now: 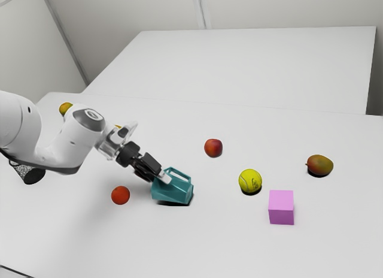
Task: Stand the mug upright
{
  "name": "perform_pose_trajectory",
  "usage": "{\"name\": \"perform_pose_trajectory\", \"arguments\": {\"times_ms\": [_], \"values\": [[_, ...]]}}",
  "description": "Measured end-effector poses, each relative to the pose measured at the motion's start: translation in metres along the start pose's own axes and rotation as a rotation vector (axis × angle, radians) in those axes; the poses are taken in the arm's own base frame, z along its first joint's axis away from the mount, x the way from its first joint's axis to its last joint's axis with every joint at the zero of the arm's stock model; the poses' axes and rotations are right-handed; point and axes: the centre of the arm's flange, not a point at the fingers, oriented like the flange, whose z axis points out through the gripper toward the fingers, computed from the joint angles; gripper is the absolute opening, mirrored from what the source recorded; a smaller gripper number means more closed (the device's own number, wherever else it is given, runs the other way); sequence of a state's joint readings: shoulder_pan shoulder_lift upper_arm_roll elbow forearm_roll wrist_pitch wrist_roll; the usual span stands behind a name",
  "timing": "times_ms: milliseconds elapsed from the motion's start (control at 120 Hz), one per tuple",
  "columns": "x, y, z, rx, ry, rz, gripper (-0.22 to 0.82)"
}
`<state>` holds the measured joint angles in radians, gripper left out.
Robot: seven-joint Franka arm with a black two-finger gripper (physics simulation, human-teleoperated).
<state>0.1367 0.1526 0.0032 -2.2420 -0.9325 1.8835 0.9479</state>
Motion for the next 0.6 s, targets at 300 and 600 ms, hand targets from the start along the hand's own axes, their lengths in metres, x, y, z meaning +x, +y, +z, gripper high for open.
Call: {"name": "perform_pose_trajectory", "arguments": {"times_ms": [300, 600], "values": [[0.002, 0.007, 0.003, -0.019, -0.014, 0.048, -0.10], [0.013, 0.048, -0.004, 0.070, -0.035, 0.179, -0.16]]}}
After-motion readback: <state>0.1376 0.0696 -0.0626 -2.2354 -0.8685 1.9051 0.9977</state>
